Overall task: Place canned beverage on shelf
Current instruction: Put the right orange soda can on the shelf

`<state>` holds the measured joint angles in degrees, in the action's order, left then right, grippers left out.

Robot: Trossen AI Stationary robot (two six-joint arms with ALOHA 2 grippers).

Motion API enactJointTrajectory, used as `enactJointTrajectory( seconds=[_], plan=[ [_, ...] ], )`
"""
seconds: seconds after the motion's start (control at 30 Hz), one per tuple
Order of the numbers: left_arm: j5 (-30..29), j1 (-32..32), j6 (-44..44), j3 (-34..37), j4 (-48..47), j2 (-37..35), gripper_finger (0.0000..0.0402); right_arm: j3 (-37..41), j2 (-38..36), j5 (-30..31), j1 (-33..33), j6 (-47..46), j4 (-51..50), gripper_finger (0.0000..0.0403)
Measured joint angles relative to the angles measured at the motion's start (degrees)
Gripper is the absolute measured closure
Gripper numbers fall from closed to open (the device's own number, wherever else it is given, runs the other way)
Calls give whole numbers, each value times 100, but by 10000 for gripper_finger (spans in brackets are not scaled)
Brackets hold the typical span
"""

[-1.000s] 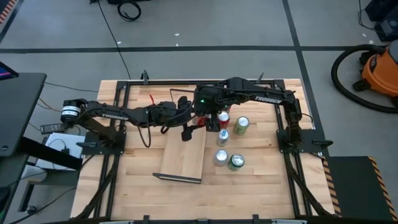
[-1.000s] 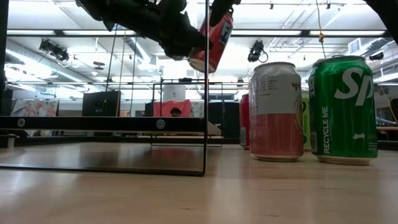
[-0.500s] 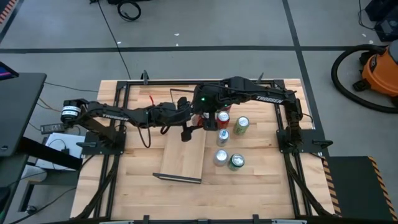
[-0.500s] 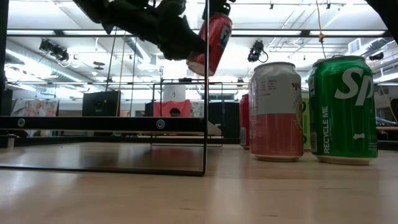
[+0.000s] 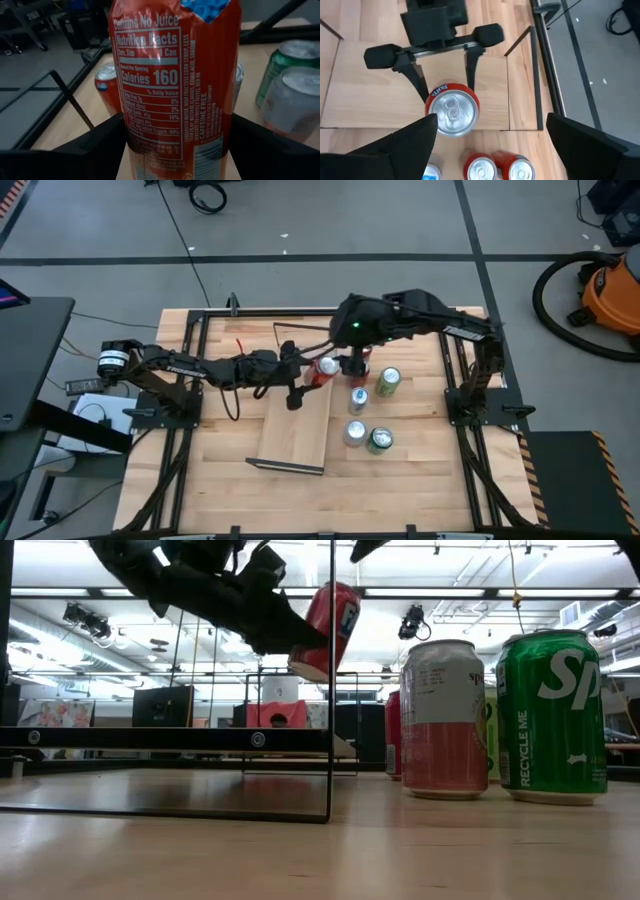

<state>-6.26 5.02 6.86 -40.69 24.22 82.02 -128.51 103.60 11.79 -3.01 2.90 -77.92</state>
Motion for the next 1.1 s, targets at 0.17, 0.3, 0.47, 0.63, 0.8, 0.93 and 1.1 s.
enactJointTrajectory(
  seconds=[0.17,0.3,0.47,0.63,0.8,0.93,1.1],
  plan=[
    [-4,-21,142,0,-261,0,100,0,-178,388,159,-164,-105,18],
    [15,-58,193,121,-72,-91,100,187,-182,643,332,-167,-52,18],
    [16,-55,-87,1047,1175,-124,100,732,-171,680,427,-182,235,18],
    [1,-23,-151,1575,1938,-712,100,1174,-175,840,442,-135,653,18],
    [-48,140,-127,2030,1916,-1132,100,1830,-442,872,389,-82,1268,18],
    [-59,332,-232,2607,2699,-1206,100,2573,-919,876,364,-223,1824,18],
    [-59,587,-220,3165,3650,-1162,99,3808,-1670,995,366,-231,2987,18]
  ],
)
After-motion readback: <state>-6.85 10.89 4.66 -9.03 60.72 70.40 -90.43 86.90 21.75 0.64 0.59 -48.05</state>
